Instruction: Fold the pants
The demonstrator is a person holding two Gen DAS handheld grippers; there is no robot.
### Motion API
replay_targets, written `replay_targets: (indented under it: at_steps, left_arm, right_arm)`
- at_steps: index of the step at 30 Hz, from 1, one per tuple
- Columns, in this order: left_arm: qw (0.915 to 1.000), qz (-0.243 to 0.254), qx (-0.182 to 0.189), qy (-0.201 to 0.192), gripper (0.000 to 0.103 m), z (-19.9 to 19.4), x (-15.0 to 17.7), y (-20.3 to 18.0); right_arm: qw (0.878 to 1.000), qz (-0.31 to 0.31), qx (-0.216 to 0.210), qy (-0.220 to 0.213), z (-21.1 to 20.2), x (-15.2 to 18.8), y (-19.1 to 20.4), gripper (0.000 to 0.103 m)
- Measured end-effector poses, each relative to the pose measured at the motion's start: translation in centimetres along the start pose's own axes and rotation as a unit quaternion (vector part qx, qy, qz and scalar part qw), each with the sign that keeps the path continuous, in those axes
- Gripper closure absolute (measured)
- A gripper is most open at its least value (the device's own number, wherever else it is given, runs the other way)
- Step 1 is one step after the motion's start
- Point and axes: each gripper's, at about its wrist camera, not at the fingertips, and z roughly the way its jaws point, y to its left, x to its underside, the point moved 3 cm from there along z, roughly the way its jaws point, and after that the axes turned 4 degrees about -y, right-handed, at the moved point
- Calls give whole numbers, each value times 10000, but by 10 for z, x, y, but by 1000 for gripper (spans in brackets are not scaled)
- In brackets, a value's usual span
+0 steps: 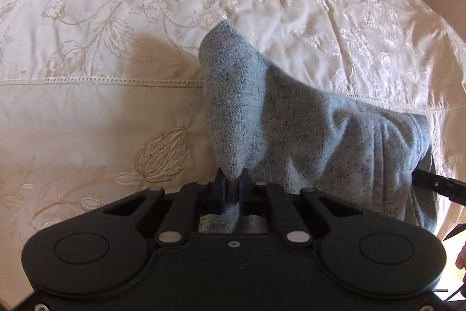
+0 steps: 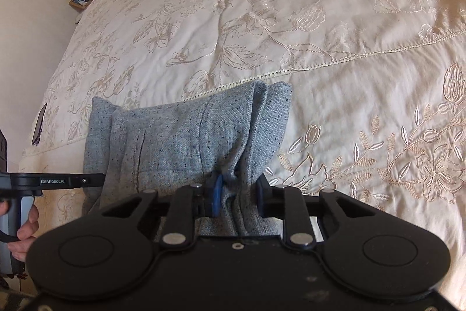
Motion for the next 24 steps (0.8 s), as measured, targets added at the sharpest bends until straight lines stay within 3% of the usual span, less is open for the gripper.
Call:
replay_targets:
  at_steps: [5, 9, 15, 17, 19, 21, 22, 24]
  left_arm:
    - [9983, 169, -188, -523, 94, -39, -17, -9]
    - [9948, 80, -327, -957, 94, -66, -51, 4]
    - [9892, 10, -717, -1276, 94, -58, -116, 40]
    - [9887, -111, -911, -1186, 86, -43, -130, 54]
    - [9815, -378, -1599, -986, 78, -21, -136, 75]
    - [9688, -781, -2205, -817, 81, -9, -134, 95]
    - [9649, -990, -2308, -773, 81, -9, -130, 103]
    - [9602, -1343, -2318, -787, 81, -18, -120, 108]
  right_arm:
    - [9987, -342, -225, -297, -22, -20, 27, 80]
    - [9954, -557, -486, -607, -23, -54, 55, 80]
    - [9875, -864, -903, -962, 20, -125, 99, 80]
    - [9872, -967, -871, -926, 48, -143, 113, 80]
    - [9915, -913, -544, -746, 78, -154, 119, 74]
    - [9904, -1166, 466, -577, 102, -157, 123, 71]
    - [9852, -1338, 885, -610, 107, -158, 126, 71]
    - [9821, -1414, 989, -753, 100, -156, 131, 71]
